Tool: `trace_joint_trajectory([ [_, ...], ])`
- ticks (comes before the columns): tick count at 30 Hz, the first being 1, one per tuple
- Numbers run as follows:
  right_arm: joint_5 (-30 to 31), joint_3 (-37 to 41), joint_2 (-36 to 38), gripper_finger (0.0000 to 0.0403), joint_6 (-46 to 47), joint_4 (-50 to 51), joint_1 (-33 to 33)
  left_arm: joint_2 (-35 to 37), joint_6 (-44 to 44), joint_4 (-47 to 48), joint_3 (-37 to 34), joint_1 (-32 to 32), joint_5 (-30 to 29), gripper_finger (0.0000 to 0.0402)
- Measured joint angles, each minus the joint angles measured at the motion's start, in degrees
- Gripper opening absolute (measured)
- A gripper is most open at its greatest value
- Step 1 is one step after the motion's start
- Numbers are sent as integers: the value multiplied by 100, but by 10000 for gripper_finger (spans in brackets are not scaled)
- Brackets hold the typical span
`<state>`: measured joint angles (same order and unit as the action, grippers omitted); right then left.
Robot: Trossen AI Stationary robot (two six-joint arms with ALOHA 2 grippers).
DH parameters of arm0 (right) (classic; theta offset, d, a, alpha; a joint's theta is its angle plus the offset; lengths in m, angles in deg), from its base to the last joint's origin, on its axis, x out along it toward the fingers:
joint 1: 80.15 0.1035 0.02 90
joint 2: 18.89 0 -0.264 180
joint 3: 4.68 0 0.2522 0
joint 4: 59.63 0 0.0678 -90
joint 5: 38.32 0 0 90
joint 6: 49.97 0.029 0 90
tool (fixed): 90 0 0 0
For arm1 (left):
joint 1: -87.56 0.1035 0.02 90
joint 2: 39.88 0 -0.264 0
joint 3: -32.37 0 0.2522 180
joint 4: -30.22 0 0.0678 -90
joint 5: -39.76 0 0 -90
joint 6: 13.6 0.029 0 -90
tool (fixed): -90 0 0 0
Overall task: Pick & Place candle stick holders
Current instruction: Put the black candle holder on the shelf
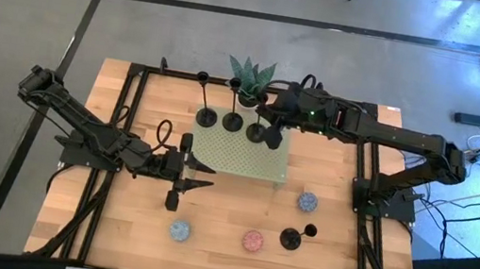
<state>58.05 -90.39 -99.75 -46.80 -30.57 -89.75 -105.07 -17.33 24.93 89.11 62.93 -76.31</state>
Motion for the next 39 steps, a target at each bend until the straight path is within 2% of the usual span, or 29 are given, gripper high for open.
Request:
trace_joint_trajectory([
  [23,201,0,44,43,-608,-679,-15,0,0,-1,0,-1,0,130],
  [39,203,0,27,43,-613,-607,-15,0,0,-2,0,-1,0,130],
])
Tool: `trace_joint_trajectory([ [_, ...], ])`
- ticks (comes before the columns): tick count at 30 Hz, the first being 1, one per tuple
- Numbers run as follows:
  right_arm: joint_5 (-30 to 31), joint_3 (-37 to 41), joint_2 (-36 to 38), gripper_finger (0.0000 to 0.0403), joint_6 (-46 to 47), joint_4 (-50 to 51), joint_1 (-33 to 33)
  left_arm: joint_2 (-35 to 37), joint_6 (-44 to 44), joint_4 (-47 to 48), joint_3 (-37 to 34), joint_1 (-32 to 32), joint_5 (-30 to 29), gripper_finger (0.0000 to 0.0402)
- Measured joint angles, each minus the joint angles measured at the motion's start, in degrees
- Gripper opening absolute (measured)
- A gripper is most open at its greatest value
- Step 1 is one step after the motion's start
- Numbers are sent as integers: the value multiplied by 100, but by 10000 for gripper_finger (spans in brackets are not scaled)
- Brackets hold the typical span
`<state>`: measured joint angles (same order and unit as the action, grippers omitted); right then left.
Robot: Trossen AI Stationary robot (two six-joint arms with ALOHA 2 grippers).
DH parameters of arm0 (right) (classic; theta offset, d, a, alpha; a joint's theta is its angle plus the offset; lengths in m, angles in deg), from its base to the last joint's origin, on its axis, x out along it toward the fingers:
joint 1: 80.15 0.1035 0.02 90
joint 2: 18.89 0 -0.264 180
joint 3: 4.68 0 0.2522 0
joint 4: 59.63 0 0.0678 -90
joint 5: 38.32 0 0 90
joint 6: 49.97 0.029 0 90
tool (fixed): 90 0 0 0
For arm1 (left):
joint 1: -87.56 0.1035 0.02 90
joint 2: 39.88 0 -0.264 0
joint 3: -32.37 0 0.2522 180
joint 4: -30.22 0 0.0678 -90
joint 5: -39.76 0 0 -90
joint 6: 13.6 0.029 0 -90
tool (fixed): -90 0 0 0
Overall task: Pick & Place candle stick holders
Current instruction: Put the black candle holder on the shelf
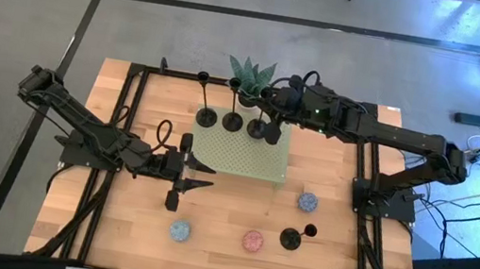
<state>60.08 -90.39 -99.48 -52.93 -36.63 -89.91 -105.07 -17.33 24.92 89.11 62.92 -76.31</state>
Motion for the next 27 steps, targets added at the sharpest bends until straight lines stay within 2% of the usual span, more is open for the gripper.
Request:
trace_joint_trajectory([
  [27,13,0,-232,43,48,-66,-118,0,0,-1,1,0,0,130],
])
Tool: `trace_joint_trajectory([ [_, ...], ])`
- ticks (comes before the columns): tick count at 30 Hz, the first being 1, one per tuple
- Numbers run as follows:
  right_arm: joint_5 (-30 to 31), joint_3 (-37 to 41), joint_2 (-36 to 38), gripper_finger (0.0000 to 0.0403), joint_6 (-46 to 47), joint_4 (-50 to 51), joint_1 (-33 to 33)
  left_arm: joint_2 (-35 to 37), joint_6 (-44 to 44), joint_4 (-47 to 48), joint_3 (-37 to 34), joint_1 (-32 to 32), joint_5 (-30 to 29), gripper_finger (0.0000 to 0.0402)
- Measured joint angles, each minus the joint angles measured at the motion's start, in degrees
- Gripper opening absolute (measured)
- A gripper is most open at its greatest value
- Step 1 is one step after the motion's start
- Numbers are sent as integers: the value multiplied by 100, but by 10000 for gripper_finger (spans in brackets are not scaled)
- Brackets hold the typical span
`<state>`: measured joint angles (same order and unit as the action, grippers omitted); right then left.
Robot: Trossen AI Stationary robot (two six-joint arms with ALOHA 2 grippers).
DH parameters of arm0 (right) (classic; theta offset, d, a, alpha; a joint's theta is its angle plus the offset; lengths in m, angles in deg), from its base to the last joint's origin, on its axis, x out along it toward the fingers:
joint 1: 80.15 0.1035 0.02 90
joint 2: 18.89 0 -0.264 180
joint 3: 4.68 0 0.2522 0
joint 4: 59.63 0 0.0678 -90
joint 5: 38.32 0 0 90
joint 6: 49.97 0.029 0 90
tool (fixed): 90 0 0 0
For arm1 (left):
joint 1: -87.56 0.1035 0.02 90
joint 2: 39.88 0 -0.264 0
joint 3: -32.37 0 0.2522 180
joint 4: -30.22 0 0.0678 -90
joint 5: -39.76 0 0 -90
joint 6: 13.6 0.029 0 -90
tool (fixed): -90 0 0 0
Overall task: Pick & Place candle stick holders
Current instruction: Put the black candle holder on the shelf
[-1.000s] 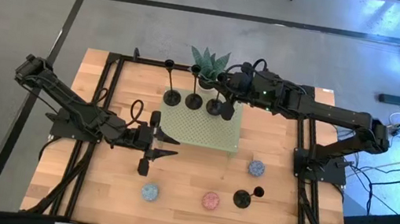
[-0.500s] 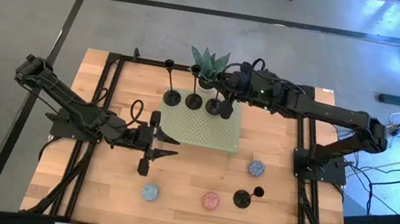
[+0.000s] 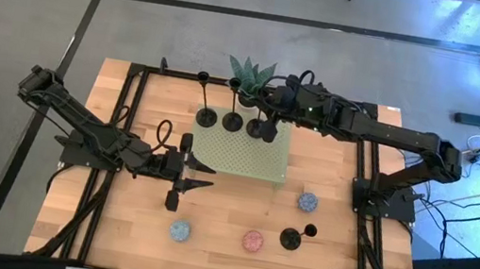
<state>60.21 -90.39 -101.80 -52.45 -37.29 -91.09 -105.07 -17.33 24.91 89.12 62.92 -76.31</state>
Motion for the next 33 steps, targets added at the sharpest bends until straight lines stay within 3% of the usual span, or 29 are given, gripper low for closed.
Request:
trace_joint_trajectory([
  [19,238,0,0,44,-203,-26,-4,0,0,0,1,1,0,130],
  [33,-20,0,0,44,-199,5,-4,0,0,0,0,1,2,130],
])
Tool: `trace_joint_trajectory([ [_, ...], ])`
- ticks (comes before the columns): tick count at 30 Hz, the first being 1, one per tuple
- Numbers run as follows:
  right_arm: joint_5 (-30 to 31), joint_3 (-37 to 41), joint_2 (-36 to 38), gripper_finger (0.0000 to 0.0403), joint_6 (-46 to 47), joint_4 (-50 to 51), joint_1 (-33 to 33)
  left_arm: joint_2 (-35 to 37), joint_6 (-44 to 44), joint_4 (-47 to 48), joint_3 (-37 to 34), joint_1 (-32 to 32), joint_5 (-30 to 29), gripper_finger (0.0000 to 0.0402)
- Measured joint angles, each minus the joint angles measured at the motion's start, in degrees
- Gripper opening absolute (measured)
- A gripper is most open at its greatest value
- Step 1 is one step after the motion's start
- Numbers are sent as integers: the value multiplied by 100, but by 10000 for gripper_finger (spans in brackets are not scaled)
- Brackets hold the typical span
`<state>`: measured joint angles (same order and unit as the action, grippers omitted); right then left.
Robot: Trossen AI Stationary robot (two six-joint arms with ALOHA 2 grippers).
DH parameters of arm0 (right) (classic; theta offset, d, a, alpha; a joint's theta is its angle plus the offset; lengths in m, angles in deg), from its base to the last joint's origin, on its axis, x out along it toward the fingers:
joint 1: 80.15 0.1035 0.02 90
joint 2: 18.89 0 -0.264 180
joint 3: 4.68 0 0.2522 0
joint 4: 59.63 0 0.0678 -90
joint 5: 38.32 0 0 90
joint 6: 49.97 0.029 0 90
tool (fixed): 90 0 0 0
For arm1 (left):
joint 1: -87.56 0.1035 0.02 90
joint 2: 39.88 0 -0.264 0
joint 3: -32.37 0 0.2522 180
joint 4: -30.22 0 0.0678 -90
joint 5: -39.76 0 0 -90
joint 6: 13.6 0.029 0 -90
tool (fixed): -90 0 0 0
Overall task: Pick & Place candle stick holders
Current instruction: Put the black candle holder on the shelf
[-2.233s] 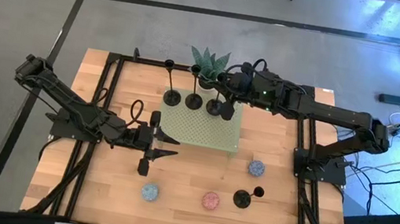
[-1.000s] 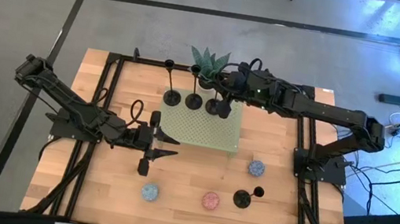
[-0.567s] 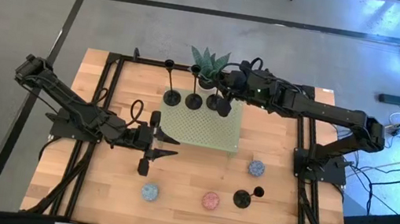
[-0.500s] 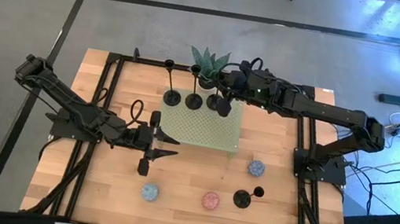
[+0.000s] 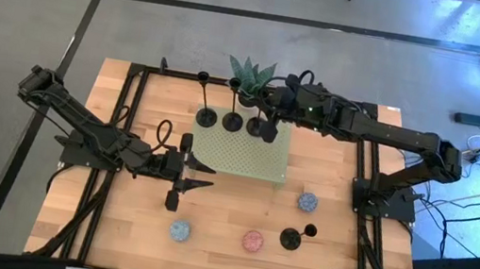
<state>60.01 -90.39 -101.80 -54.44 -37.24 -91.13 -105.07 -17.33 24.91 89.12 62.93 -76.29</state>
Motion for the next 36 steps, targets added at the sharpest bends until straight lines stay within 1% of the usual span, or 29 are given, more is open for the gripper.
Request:
trace_joint_trajectory([
  [21,0,0,-91,44,256,-4,0,0,0,3,0,-1,0,130],
  [36,2,2,-111,44,256,17,0,0,0,2,1,-1,0,130],
])
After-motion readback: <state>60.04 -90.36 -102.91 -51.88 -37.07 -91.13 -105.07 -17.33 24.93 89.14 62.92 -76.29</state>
